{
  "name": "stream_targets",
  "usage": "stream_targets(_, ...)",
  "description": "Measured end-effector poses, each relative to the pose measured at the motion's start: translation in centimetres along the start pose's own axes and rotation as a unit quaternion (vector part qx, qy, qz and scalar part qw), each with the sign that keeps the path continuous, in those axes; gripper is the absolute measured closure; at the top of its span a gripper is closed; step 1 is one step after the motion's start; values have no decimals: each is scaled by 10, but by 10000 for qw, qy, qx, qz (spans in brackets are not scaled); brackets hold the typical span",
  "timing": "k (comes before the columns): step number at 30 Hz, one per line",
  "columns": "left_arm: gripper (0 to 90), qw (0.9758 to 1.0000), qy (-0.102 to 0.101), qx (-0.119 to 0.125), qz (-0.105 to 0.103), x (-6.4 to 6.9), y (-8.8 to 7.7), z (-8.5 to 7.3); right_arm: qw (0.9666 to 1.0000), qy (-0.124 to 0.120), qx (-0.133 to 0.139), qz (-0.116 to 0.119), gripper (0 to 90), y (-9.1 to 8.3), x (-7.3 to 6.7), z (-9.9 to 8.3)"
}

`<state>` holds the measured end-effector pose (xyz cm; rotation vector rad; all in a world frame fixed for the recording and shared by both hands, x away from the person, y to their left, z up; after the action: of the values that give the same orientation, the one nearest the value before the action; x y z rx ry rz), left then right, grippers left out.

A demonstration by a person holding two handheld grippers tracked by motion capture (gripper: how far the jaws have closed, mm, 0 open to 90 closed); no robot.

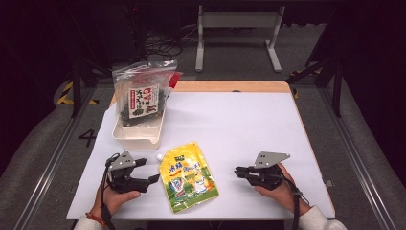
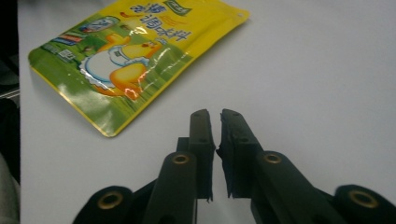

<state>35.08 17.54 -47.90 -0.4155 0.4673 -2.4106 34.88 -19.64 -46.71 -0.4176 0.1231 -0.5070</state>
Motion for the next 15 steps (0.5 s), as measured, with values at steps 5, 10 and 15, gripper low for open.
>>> stream_targets(5,173,9997,-141,-201,-87,1,7,-6,9996,-50,3,267,898,8,-12,2)
stream_targets(10,165,9989,-310,-313,-153,1,13,-10,9991,-146,-38,404,898,16,-24,5)
stream_targets(15,142,9980,-358,-496,-145,2,19,-13,9980,-175,22,600,897,23,-40,11)
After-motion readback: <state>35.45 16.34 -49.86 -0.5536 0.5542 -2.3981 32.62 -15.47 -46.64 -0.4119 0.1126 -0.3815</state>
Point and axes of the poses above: each handheld gripper's, and its own axes: y roughly forward along the jaws, z roughly out of its top, x roughly to its right, the point moved 5 cm from there along y, roughly forward along the jaws, and after that the axes turned 12 degrees about x, right-handed, at the moved point
